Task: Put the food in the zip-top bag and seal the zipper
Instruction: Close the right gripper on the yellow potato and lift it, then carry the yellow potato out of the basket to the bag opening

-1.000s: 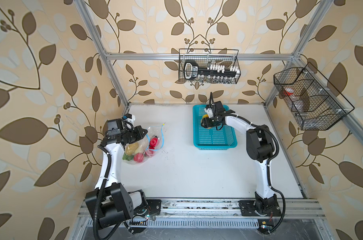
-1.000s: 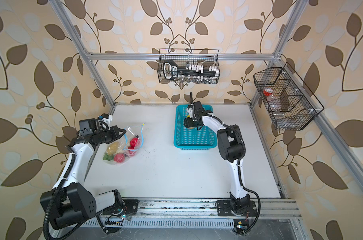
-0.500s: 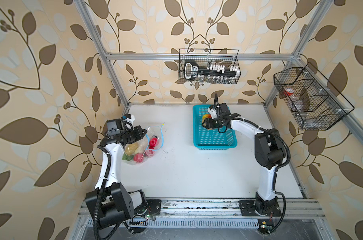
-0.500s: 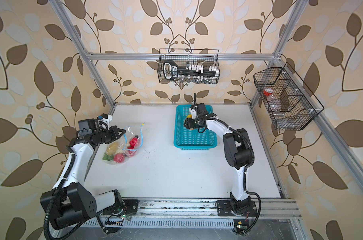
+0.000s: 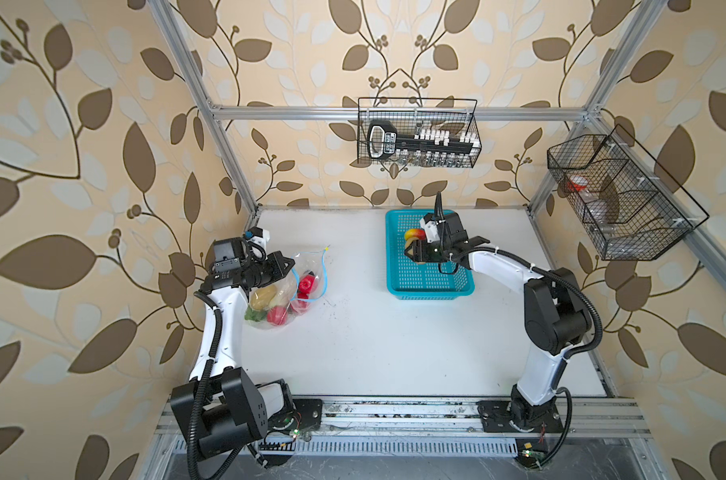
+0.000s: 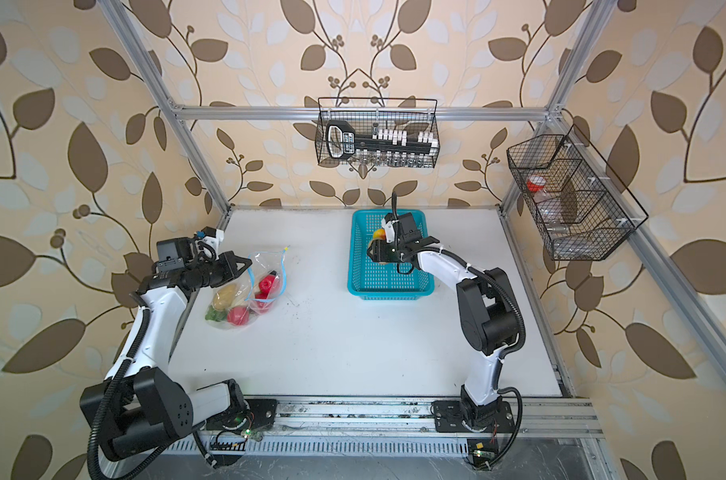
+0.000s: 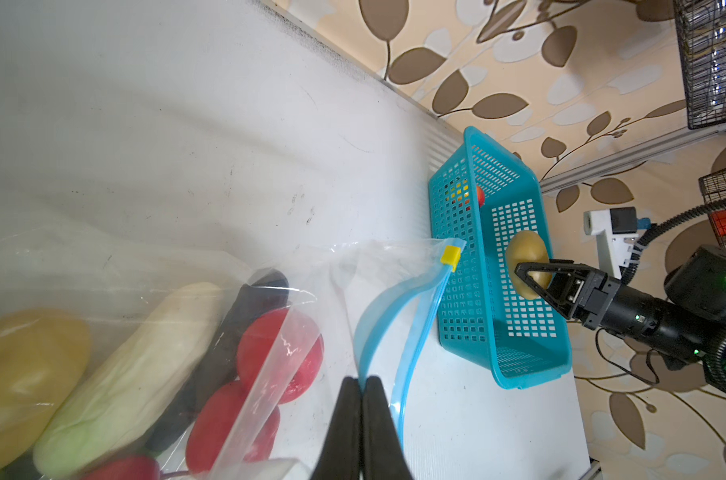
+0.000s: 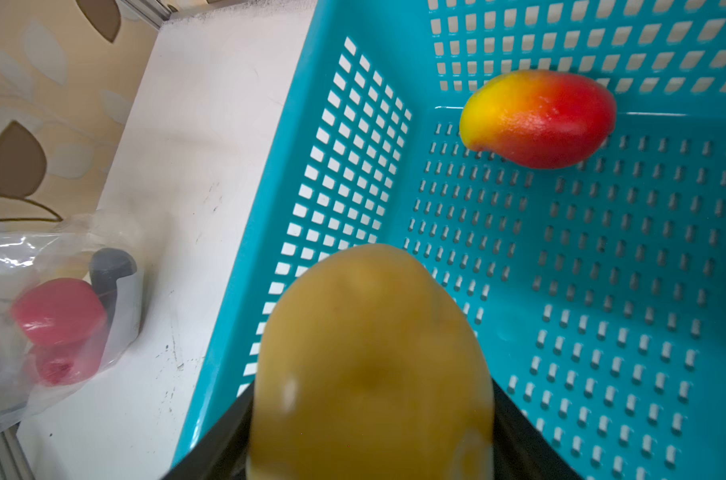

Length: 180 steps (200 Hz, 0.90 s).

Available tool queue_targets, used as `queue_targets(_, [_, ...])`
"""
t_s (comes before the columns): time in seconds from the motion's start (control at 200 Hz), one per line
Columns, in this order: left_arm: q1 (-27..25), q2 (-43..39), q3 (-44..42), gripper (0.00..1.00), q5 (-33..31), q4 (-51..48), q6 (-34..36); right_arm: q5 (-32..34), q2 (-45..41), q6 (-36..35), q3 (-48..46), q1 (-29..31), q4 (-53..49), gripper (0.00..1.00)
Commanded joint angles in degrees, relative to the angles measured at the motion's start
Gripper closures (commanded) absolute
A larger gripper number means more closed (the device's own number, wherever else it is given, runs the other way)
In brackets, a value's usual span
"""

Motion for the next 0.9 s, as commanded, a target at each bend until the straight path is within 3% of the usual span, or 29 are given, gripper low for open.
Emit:
queue_targets(0.0, [0.65, -2.04, 0.58, 1.00, 1.79, 0.55, 1.00, 0.64, -4.11, 2.25, -1.88, 0.62, 3.64, 0.61])
queue_targets(0.395, [0.82, -2.80, 1.02, 1.00, 2.58, -0.19, 1.09, 2.76, -9.95, 4.94, -3.41, 5.57, 5.15, 0.63])
queue_targets(0.895, [1.00, -2.90, 0.88, 1.00, 3.70, 0.09, 0.64, 10.10, -14.57, 8.77, -4.38, 19.16, 8.50, 0.64])
